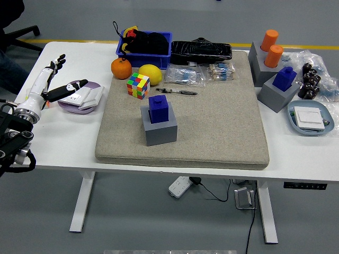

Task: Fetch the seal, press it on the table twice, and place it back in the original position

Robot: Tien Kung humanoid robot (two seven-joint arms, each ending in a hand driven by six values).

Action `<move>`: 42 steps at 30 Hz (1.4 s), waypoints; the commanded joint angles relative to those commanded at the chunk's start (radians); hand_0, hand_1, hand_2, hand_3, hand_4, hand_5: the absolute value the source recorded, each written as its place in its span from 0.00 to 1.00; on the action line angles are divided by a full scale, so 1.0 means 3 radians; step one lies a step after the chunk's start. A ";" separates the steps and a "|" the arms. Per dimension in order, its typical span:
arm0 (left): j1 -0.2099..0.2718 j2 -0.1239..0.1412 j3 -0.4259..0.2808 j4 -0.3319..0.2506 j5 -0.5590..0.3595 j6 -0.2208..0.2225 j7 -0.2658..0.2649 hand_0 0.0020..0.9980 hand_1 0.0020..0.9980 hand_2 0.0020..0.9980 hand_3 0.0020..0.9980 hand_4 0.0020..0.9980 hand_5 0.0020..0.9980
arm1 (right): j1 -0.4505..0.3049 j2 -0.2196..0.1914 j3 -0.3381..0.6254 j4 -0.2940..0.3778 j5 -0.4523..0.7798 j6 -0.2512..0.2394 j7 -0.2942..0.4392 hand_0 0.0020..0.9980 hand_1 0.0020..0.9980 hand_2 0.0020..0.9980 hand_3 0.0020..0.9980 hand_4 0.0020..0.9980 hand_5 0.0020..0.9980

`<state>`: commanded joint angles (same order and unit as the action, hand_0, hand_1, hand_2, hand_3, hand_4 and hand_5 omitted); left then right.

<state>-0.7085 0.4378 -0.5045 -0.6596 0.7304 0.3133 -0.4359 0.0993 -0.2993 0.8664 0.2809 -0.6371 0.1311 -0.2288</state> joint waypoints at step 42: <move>0.0027 0.0054 0.0002 0.0026 -0.0027 -0.0002 0.0035 0.97 0.95 0.97 0.99 1.00 0.35 | 0.0017 -0.0022 -0.0015 0.0006 0.0014 0.0000 -0.0007 0.85 0.77 0.71 0.74 0.79 0.56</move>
<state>-0.7004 0.4539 -0.5040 -0.6517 0.7224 0.3128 -0.4254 0.1045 -0.3060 0.8619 0.2826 -0.6327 0.1312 -0.2308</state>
